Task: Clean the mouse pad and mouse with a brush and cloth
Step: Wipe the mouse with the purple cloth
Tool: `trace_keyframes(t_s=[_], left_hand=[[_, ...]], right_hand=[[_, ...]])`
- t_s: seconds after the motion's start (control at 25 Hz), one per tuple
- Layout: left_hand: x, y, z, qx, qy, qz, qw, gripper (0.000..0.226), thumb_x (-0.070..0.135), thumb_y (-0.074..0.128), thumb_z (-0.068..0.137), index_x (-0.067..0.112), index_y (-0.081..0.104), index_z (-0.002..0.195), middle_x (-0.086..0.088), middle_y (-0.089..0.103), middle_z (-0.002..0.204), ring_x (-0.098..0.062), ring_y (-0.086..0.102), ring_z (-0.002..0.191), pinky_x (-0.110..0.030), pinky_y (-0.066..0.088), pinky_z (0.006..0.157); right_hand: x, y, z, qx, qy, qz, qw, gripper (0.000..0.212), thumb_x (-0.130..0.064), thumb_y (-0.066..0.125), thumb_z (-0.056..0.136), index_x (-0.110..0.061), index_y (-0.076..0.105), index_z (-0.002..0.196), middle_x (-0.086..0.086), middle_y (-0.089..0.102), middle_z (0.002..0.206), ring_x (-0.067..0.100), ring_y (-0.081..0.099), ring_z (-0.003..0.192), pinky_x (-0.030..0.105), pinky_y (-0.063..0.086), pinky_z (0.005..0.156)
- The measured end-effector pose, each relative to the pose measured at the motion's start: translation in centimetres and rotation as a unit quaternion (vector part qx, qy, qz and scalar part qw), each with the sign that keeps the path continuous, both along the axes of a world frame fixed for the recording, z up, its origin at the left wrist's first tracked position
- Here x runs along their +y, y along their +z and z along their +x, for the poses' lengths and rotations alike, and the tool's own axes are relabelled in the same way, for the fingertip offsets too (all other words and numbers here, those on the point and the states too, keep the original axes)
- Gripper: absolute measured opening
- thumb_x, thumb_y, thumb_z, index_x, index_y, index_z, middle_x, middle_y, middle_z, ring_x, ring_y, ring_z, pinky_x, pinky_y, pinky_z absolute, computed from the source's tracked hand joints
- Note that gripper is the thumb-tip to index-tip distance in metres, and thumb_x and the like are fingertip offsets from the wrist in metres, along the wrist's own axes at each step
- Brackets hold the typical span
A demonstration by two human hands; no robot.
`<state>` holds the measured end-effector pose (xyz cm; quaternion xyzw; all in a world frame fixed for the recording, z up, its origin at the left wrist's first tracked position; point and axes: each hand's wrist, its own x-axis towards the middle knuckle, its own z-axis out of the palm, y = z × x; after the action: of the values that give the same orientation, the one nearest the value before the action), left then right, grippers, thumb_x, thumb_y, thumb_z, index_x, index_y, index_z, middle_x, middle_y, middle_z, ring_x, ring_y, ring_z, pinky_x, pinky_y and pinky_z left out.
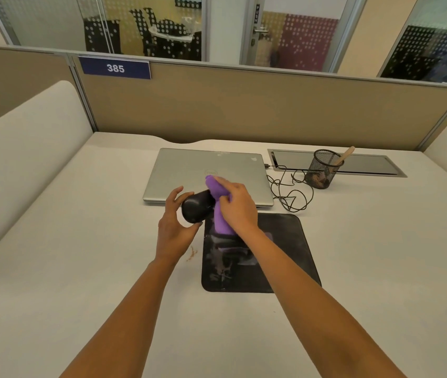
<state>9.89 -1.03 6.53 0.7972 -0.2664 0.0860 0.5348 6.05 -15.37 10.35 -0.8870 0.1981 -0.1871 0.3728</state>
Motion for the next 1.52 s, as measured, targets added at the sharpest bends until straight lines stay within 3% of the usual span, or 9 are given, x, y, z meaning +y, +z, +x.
trace_keyframes(t_s=[0.12,0.28,0.48,0.68,0.8,0.96,1.2,1.4,1.52], left_hand=[[0.0,0.6,0.4,0.017,0.009,-0.012,1.0,0.066,0.007,0.079,0.068,0.012,0.048,0.126,-0.004,0.037,0.145,-0.009,0.039,0.124,0.002,0.02,0.098],[-0.3,0.5,0.3,0.039,0.022,-0.006,0.999,0.068,0.009,0.08,0.068,0.014,0.046,0.127,-0.003,0.036,0.146,-0.022,0.042,0.128,-0.005,0.022,0.099],[-0.6,0.5,0.4,0.045,0.027,-0.017,0.998,0.069,0.011,0.08,0.067,0.015,0.046,0.127,-0.002,0.037,0.145,-0.021,0.044,0.126,-0.003,0.025,0.096],[-0.9,0.7,0.6,0.04,0.028,-0.02,0.999,0.073,0.011,0.081,0.066,0.014,0.044,0.129,-0.002,0.037,0.145,-0.02,0.045,0.125,-0.009,0.029,0.097],[-1.0,0.6,0.7,0.043,0.024,-0.021,0.999,0.073,0.011,0.08,0.067,0.013,0.043,0.13,-0.002,0.036,0.145,-0.022,0.045,0.126,-0.016,0.031,0.1],[-0.9,0.7,0.8,0.047,0.02,-0.022,0.998,0.073,0.011,0.081,0.067,0.014,0.044,0.129,-0.001,0.036,0.145,-0.022,0.045,0.126,-0.017,0.031,0.1],[-0.9,0.7,0.6,0.046,0.016,-0.022,0.999,0.073,0.012,0.081,0.066,0.014,0.044,0.129,0.0,0.038,0.143,-0.019,0.046,0.124,-0.015,0.031,0.099],[-1.4,1.3,0.0,0.098,0.009,-0.055,0.994,0.085,0.015,0.08,0.068,0.021,0.03,0.137,-0.005,0.057,0.124,-0.01,0.053,0.105,-0.017,0.042,0.087],[-1.5,1.6,-0.2,0.076,0.009,-0.055,0.996,0.084,0.016,0.081,0.067,0.02,0.032,0.136,-0.006,0.055,0.128,-0.008,0.051,0.107,-0.018,0.041,0.09]], right_hand=[[-2.0,-0.5,-0.3,-0.015,-0.009,0.391,0.92,0.038,-0.029,0.045,0.097,-0.025,0.042,0.135,0.006,0.056,0.124,0.024,0.059,0.11,0.038,0.05,0.097],[-4.0,-2.7,-1.8,0.082,-0.072,0.531,0.84,0.029,-0.035,0.04,0.095,-0.012,0.054,0.107,0.01,0.063,0.097,0.022,0.061,0.087,0.036,0.054,0.079],[-4.5,-2.6,-2.5,0.183,-0.15,0.079,0.968,0.05,-0.03,0.035,0.099,-0.011,0.026,0.144,0.018,0.035,0.144,0.036,0.043,0.127,0.043,0.041,0.102],[-0.5,-1.7,-1.7,0.294,-0.077,-0.097,0.948,0.086,-0.059,0.042,0.09,-0.008,0.006,0.15,0.02,0.012,0.156,0.043,0.022,0.14,0.055,0.026,0.11],[1.1,-3.7,-1.0,0.353,-0.064,-0.156,0.92,0.104,-0.062,0.054,0.082,-0.011,-0.006,0.15,0.023,-0.001,0.157,0.05,0.011,0.141,0.063,0.02,0.109],[0.2,-5.2,-1.3,0.328,-0.065,-0.211,0.918,0.073,-0.038,0.051,0.094,-0.031,0.004,0.149,0.02,0.0,0.157,0.05,0.019,0.138,0.061,0.025,0.108],[-2.6,-2.2,-3.1,-0.015,-0.1,0.028,0.995,0.048,-0.017,0.045,0.097,-0.03,0.037,0.142,0.011,0.044,0.139,0.028,0.052,0.12,0.035,0.044,0.099],[3.1,-1.5,-3.0,-0.103,0.042,-0.242,0.964,0.059,-0.011,0.056,0.089,-0.035,0.039,0.14,0.009,0.042,0.143,0.027,0.054,0.109,0.038,0.048,0.093],[2.0,-1.7,-1.3,-0.083,0.004,-0.236,0.968,0.055,-0.011,0.055,0.09,-0.032,0.042,0.139,0.009,0.042,0.145,0.03,0.053,0.109,0.044,0.051,0.092]])
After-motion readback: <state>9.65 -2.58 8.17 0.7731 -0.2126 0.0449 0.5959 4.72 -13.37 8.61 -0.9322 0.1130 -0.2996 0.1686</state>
